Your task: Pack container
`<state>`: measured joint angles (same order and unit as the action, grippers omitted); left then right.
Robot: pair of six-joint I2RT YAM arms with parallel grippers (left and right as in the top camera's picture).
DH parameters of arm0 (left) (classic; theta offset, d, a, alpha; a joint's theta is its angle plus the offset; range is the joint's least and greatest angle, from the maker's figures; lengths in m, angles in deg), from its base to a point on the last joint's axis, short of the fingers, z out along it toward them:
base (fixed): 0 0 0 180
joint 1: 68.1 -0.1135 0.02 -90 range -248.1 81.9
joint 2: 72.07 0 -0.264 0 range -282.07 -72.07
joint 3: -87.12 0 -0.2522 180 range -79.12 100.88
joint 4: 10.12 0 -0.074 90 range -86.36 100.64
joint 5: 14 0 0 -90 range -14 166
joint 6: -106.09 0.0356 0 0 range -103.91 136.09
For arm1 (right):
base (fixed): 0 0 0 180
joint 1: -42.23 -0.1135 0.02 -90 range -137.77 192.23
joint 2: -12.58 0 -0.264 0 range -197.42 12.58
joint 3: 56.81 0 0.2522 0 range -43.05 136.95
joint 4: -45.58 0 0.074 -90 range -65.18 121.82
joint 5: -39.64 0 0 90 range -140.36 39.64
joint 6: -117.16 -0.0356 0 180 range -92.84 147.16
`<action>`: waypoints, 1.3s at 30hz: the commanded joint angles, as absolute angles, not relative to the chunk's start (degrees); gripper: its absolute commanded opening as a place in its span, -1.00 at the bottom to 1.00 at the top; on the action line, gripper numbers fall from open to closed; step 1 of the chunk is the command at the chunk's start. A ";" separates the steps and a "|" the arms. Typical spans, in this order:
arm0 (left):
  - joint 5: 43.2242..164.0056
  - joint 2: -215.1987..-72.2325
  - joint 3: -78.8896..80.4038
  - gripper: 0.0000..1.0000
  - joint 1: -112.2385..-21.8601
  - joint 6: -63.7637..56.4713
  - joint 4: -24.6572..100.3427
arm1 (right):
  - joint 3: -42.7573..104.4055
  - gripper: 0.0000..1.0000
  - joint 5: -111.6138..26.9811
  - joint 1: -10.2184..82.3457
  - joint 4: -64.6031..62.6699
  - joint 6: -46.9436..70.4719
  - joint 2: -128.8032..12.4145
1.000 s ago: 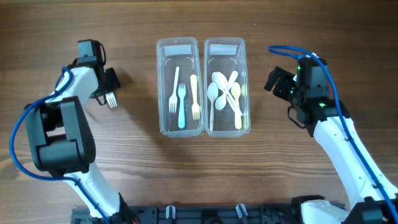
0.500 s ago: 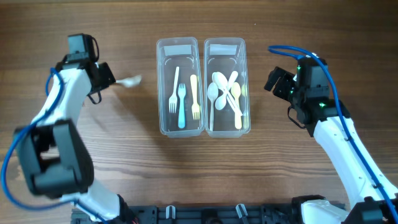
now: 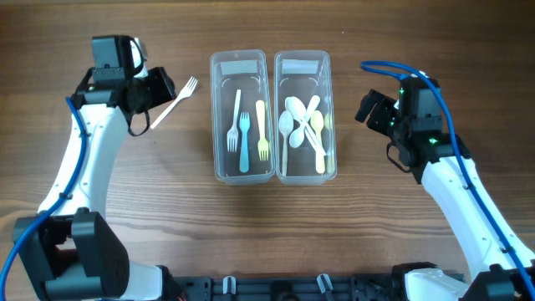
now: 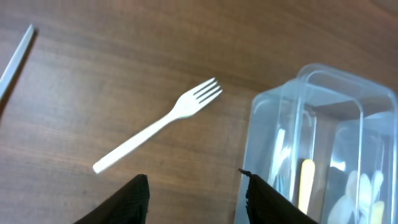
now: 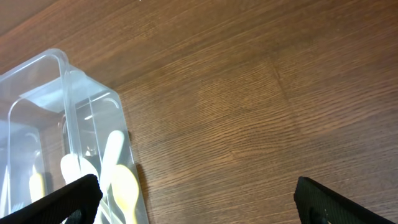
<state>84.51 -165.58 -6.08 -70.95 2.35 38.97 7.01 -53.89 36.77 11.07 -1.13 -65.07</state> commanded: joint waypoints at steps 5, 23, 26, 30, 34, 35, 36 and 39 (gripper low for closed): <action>78.61 -170.26 -5.71 0.04 -70.10 19.64 32.98 | 6.99 0.99 -55.07 36.73 11.22 -1.48 -65.29; 82.30 -184.93 -5.71 0.19 -70.12 44.43 30.73 | 6.99 1.00 -55.07 36.73 11.22 -1.46 -65.29; 82.63 -185.28 -5.71 0.26 -70.12 44.95 29.53 | 6.99 1.00 -55.07 36.73 11.22 -1.48 -65.29; 84.69 -185.47 -5.71 0.26 -70.12 49.13 28.52 | 6.99 1.00 -55.07 36.73 11.22 -1.44 -65.29; 84.71 -185.80 -5.71 0.26 -70.12 49.15 26.86 | 6.99 0.99 -55.09 36.73 11.22 -1.44 -65.29; 84.73 -185.91 -5.71 0.26 -70.12 49.15 26.51 | 6.99 0.99 -55.07 36.73 11.22 -1.46 -65.29; 84.73 -186.17 -5.71 0.25 -70.12 49.39 26.27 | 6.99 1.00 -55.07 36.73 11.22 -1.44 -65.29; 84.75 -186.65 -5.71 0.25 -70.12 50.42 26.29 | 6.99 1.00 -55.07 36.73 11.22 -1.44 -65.29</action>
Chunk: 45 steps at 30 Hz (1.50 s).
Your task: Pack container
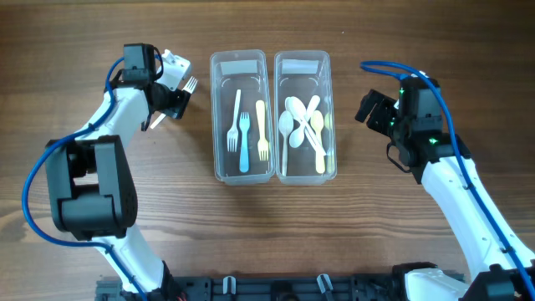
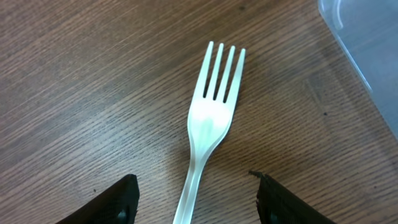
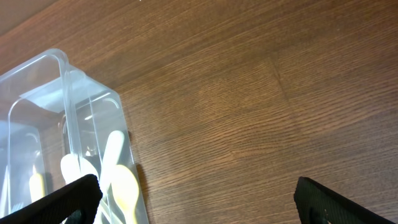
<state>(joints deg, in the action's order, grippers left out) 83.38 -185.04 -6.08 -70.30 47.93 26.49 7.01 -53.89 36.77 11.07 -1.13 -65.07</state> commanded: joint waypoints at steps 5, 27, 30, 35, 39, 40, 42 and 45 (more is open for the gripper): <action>84.73 -187.77 -5.71 0.24 -70.12 50.42 25.42 | 6.99 0.99 -55.07 36.73 11.22 -1.46 -65.29; 84.73 -191.13 -5.71 -0.85 -70.12 53.35 26.16 | 6.99 0.99 -55.09 36.73 11.22 -1.46 -65.29; 84.73 -190.98 -5.69 -0.92 -70.08 53.35 26.84 | 6.99 1.00 -55.07 36.73 11.22 -1.46 -65.29; 84.73 -188.99 -5.65 -0.92 -70.08 52.62 27.17 | 6.99 1.00 -55.09 36.73 11.22 -1.46 -65.29; 84.73 -184.34 -4.86 -0.92 -70.08 47.12 26.27 | 6.99 0.99 -55.09 36.73 11.22 -1.48 -65.29; 84.73 -182.87 -4.53 -0.92 -70.08 45.28 25.99 | 6.99 0.99 -55.07 36.73 11.22 -1.44 -65.29; 84.75 -178.59 -3.75 -0.92 -70.08 39.75 25.40 | 6.99 1.00 -55.07 36.73 11.22 -1.46 -65.29; 84.77 -174.06 -3.51 -0.92 -70.01 34.94 25.48 | 6.99 1.00 -55.07 36.73 11.22 -1.44 -65.29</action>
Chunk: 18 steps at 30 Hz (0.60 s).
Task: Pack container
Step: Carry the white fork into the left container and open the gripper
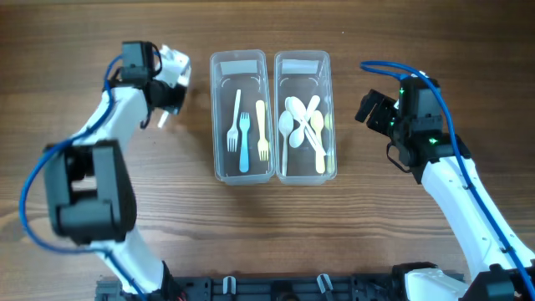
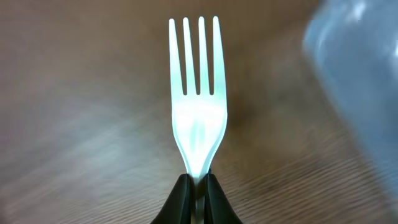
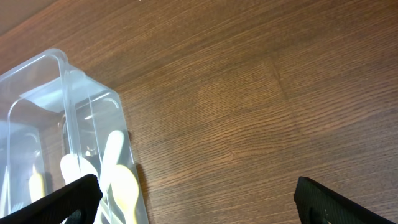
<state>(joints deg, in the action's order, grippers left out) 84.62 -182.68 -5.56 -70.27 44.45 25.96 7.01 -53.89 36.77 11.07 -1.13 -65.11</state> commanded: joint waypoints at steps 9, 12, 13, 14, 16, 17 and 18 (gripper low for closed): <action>93.36 -162.55 -3.51 -0.92 -63.80 10.92 33.68 | 6.99 1.00 -55.07 36.73 11.22 -1.46 -65.29; 93.32 -162.22 -3.51 -0.92 -59.56 6.09 36.50 | 6.99 1.00 -55.07 36.73 11.22 -1.46 -65.29; 93.32 -162.28 -3.53 -0.92 -58.25 4.58 37.24 | 6.99 1.00 -55.07 36.73 11.22 -1.46 -65.29; 93.32 -162.50 -3.53 -0.92 -56.90 3.34 37.81 | 6.99 1.00 -55.07 36.73 11.22 -1.44 -65.29; 92.69 -162.85 -3.53 -0.92 -54.36 1.72 38.68 | 6.99 1.00 -55.07 36.73 11.22 -1.44 -65.29; 92.07 -163.03 -3.55 -0.92 -53.22 1.13 39.10 | 6.99 0.99 -55.07 36.73 11.22 -1.46 -65.29; 91.07 -163.31 -3.61 -0.92 -52.02 0.19 39.49 | 6.99 1.00 -55.07 36.73 11.22 -1.46 -65.29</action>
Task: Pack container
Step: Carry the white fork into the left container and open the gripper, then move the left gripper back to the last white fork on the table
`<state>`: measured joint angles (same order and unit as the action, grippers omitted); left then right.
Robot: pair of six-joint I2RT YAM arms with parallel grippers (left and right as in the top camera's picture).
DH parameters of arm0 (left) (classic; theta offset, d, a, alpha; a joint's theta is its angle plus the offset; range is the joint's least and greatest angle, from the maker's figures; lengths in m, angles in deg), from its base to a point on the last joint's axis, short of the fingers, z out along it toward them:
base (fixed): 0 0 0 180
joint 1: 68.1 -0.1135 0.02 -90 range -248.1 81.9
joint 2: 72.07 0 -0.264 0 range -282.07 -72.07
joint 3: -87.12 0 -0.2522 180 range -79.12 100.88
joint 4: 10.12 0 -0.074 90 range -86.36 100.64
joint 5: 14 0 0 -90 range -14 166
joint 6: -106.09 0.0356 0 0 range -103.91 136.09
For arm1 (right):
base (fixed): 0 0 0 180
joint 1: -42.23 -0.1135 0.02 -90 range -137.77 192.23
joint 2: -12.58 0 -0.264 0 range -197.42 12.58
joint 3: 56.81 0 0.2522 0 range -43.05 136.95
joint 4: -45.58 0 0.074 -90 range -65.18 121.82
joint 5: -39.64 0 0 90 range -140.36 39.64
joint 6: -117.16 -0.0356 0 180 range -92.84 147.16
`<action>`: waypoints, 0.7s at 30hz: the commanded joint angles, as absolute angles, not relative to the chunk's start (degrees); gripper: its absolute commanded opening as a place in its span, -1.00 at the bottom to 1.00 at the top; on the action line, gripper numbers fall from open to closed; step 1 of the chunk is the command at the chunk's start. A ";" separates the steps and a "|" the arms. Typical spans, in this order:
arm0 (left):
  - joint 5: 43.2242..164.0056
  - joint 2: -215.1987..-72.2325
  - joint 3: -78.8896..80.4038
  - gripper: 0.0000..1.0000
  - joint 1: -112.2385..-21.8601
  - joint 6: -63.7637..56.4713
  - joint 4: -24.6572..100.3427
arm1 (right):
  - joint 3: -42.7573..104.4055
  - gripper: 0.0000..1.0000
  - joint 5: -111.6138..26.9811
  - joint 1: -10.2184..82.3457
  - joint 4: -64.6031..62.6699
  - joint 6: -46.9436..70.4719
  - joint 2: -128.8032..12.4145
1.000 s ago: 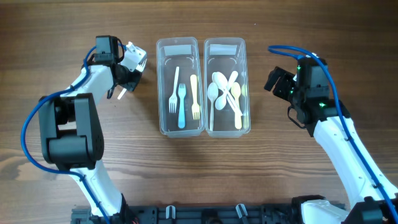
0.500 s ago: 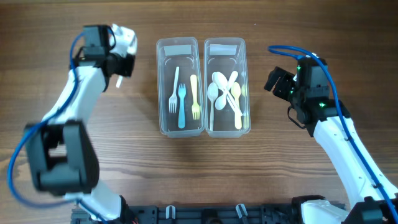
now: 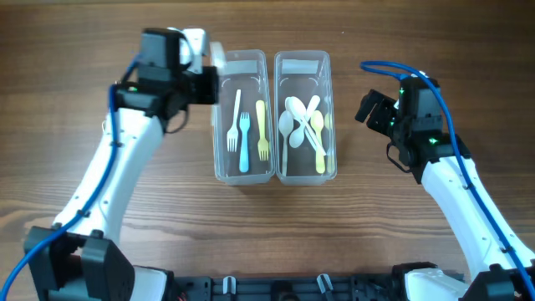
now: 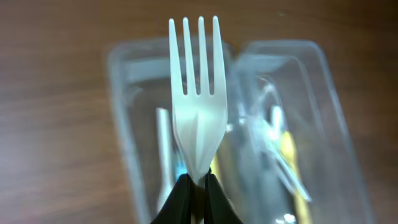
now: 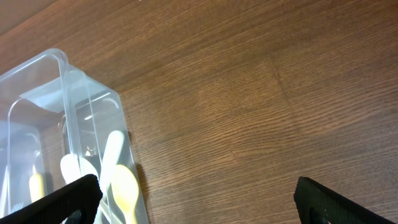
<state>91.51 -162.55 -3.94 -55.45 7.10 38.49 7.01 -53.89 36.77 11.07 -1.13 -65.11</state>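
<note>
A white plastic fork [image 4: 198, 93] stands tines-up in my left gripper [image 4: 198, 185], which is shut on its neck. In the overhead view the left gripper [image 3: 207, 84] hangs at the far left corner of the left clear container [image 3: 214, 125], which holds a white, a blue and a yellow fork. The right clear container [image 3: 333, 125] holds white and yellow spoons. My right gripper [image 3: 368, 107] is open and holds nothing, to the right of that container [image 5: 65, 87].
The two containers stand side by side, touching, at the middle back of the wooden table [image 3: 167, 217]. Blue cables run along both arms. In the left wrist view both containers [image 4: 121, 124] lie below the held fork.
My left gripper, still shut on the white fork, has moved right from the bare table to the left container's far left corner. The right arm has not moved.
The white fork lay on the table left of the containers with my left gripper open nearby. Then the open gripper stood right over the fork. Then it was shut on the fork's neck, and now it holds the fork over the left container.
</note>
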 commanded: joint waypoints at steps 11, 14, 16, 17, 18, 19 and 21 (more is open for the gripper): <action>83.40 -165.23 -4.34 -0.55 -45.01 -0.90 41.18 | 6.99 1.00 -55.07 36.73 11.22 -1.44 -65.29; 83.35 -165.23 -4.34 -0.27 -45.12 -0.88 40.98 | 6.99 1.00 -55.07 36.73 11.22 -1.44 -65.29; 82.57 -165.23 -4.34 -0.03 -45.20 -0.88 40.48 | 6.99 0.99 -55.07 36.73 11.22 -1.46 -65.29; 81.76 -165.19 -4.34 -0.03 -45.31 -0.88 40.21 | 6.99 1.00 -55.07 36.73 11.22 -1.46 -65.29; 80.56 -165.19 -4.31 -0.03 -45.49 -0.88 39.97 | 6.99 1.00 -55.07 36.73 11.22 -1.46 -65.29; 78.35 -165.17 -4.31 0.01 -45.86 -0.86 39.65 | 6.99 0.99 -55.09 36.73 11.22 -1.46 -65.29; 72.40 -165.02 -4.31 0.25 -46.97 -0.62 39.49 | 6.99 1.00 -55.07 36.73 11.22 -1.44 -65.29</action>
